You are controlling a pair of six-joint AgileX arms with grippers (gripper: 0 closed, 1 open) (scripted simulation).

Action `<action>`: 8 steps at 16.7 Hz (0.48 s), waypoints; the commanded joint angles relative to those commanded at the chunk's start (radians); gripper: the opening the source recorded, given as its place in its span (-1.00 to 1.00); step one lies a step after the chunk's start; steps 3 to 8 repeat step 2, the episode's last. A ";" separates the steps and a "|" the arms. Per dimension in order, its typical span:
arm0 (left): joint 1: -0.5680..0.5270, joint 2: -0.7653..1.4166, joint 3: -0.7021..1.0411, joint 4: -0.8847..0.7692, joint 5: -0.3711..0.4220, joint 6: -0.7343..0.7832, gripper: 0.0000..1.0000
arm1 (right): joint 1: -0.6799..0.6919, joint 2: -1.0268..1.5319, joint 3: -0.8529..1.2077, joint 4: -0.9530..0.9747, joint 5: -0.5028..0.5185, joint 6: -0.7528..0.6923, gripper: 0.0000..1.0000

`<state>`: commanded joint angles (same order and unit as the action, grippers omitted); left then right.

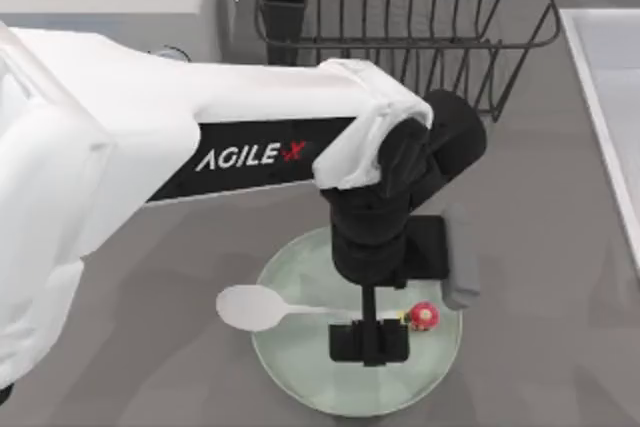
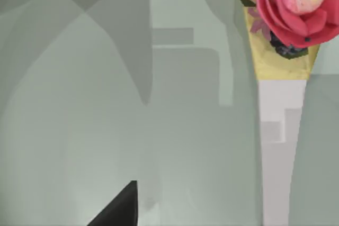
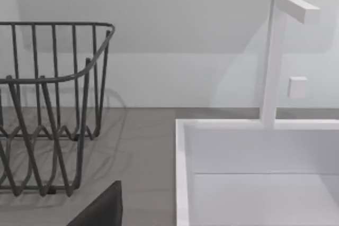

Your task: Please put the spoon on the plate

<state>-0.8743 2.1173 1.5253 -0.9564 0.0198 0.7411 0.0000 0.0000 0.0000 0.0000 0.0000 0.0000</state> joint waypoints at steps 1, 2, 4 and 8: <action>0.000 0.000 0.000 0.000 0.000 0.000 1.00 | 0.000 0.000 0.000 0.000 0.000 0.000 1.00; 0.000 0.000 0.000 0.000 0.000 0.000 1.00 | 0.000 0.000 0.000 0.000 0.000 0.000 1.00; 0.000 0.000 0.000 0.000 0.000 0.000 1.00 | 0.000 0.000 0.000 0.000 0.000 0.000 1.00; 0.000 0.000 0.000 0.000 0.000 0.000 1.00 | 0.000 0.000 0.000 0.000 0.000 0.000 1.00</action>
